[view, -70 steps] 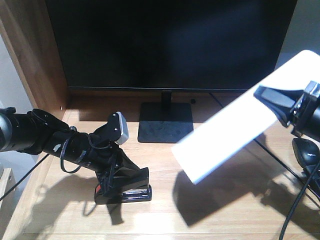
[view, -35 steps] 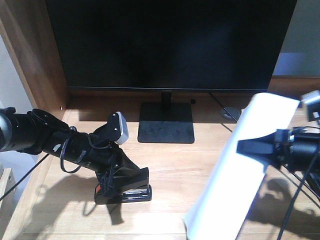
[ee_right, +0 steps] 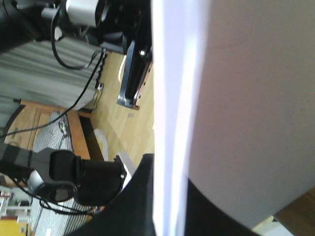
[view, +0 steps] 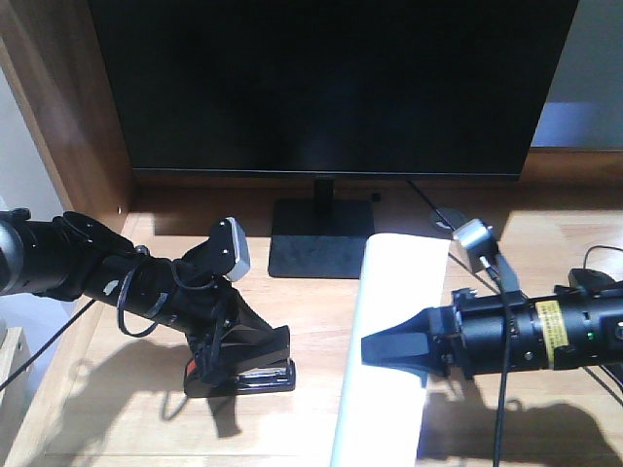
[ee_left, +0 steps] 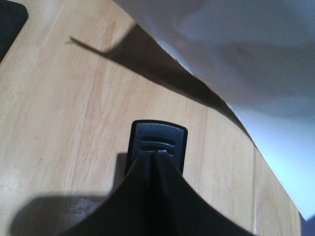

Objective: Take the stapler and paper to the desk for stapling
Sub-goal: 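Swing the white paper with the right gripper down onto the desk beside the stapler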

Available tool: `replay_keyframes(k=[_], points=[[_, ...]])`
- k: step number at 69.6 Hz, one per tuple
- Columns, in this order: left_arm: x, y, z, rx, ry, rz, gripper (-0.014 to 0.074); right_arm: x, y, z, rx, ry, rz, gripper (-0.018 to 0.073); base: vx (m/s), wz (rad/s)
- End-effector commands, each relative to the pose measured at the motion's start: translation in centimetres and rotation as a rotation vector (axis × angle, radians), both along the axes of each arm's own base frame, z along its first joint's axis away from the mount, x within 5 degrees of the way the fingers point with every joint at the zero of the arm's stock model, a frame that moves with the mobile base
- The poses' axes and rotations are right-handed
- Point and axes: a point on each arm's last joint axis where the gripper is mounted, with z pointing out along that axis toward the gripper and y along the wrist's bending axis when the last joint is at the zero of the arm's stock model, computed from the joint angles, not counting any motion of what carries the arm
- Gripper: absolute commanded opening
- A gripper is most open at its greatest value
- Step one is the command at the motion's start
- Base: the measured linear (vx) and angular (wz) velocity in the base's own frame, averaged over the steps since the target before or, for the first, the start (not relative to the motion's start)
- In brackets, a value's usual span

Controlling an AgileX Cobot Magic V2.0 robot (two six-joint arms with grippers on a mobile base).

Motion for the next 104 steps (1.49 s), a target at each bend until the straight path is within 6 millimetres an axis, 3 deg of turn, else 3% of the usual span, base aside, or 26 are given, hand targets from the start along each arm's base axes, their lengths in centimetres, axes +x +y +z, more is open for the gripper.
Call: replay_keyframes(k=[1,24,43,71,104], points=[[0.2,-0.5,2.3,-0.063,-0.036,0.011,-0.0006,-0.3,0.5,2.0,0.15,-0.034,0.086,-0.0003,0.0,0.0],[0.2,-0.5,2.3,-0.063,-0.036,0.011,-0.0006,0.8,0.1,-0.7,-0.016,-0.04,0.035,-0.0003,0.0,0.0],[0.2,-0.5,2.3,-0.063,-0.036,0.011,-0.0006,0.6,0.6,1.1,0.184,-0.081,0.065,-0.0003,0.0,0.0],[0.2,-0.5,2.3,-0.063,-0.036,0.011,-0.0006,0.0,0.6,2.2,0.179,-0.103,0.075,-0.0003,0.0,0.0],[0.2,-0.5,2.3,-0.063,-0.036,0.011,-0.0006,1.3,-0.1,-0.7,-0.069,-0.11,-0.004,-0.0003,0.0,0.0]])
